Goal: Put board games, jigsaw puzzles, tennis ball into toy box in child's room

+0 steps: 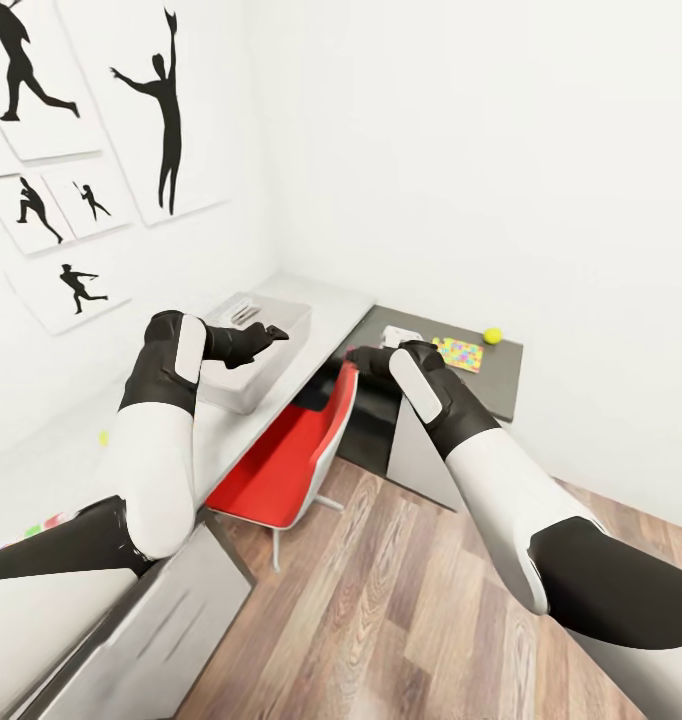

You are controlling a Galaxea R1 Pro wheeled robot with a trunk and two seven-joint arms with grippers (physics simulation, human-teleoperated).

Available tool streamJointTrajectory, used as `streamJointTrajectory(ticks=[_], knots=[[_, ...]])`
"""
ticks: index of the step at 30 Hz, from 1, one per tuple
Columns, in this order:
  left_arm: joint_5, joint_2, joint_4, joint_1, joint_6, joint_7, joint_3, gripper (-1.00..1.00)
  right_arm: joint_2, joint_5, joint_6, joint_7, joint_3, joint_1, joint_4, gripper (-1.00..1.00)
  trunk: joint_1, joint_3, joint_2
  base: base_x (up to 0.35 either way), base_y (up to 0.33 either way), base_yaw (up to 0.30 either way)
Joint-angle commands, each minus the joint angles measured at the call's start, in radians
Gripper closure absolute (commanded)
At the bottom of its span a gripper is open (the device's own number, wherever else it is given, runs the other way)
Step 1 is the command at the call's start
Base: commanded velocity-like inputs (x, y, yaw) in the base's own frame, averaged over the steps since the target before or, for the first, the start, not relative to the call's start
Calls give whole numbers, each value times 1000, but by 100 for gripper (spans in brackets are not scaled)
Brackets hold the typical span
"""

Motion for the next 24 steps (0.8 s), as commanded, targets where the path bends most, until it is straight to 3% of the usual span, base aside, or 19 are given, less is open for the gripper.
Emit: streamJointTrajectory(ticks=[1,11,24], knots=[[2,-1,-1,-1,5,-1,5,-100,0,-10,1,-10,2,-1,-1,-100,1,-1,-2,-6,0,-234],[2,-1,-1,-1,5,-1,5,-100,0,-10,1,-10,2,-1,-1,-100,1,8,-2,-155,0,-240],[1,-1,0,0,5,-1,4,-100,0,-10,1,-10,1,-1,-1,-100,1,21,-2,-20,0,-242]])
